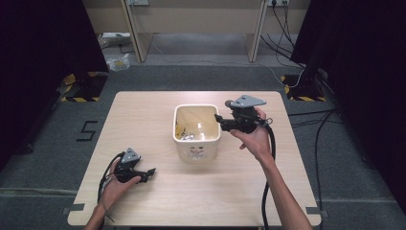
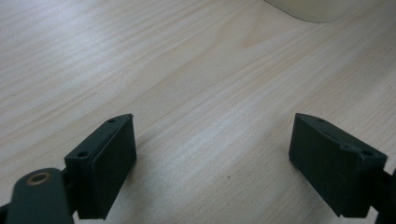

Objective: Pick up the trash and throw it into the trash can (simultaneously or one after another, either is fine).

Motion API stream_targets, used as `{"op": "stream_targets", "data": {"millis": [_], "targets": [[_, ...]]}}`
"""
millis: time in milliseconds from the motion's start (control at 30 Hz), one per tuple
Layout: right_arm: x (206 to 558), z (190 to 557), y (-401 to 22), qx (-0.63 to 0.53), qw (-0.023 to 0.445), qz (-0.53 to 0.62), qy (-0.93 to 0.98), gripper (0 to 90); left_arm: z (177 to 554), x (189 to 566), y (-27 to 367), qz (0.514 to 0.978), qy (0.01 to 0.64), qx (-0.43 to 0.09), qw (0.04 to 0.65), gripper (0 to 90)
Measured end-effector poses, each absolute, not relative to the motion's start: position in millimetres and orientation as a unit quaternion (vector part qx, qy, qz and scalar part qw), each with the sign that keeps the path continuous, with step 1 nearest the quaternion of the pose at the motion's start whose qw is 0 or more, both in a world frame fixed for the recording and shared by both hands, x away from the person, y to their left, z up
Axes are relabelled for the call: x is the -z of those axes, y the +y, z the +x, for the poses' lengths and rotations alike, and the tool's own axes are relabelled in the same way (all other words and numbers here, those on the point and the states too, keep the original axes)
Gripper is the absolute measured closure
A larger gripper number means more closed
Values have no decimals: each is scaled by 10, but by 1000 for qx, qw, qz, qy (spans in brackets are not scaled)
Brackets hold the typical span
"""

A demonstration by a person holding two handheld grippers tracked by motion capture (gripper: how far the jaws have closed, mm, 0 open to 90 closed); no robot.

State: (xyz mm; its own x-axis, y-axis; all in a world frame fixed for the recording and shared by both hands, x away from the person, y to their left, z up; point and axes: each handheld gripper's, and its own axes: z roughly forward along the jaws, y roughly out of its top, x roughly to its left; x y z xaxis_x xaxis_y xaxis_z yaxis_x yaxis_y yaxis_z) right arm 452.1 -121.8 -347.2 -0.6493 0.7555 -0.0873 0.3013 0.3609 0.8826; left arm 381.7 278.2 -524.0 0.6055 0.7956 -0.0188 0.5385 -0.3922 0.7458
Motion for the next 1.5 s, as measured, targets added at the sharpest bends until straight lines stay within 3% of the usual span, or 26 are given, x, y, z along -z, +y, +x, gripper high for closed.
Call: {"op": "stream_targets", "data": {"millis": [433,1500], "targets": [[3568,4500,-1524,-460,251,367,769,312,3817,5240,2782,816,409,-173,370,138],[3808,4319,-1781,-456,270,394,751,263,3817,5239,2784,817,408,-174,369,139]]}}
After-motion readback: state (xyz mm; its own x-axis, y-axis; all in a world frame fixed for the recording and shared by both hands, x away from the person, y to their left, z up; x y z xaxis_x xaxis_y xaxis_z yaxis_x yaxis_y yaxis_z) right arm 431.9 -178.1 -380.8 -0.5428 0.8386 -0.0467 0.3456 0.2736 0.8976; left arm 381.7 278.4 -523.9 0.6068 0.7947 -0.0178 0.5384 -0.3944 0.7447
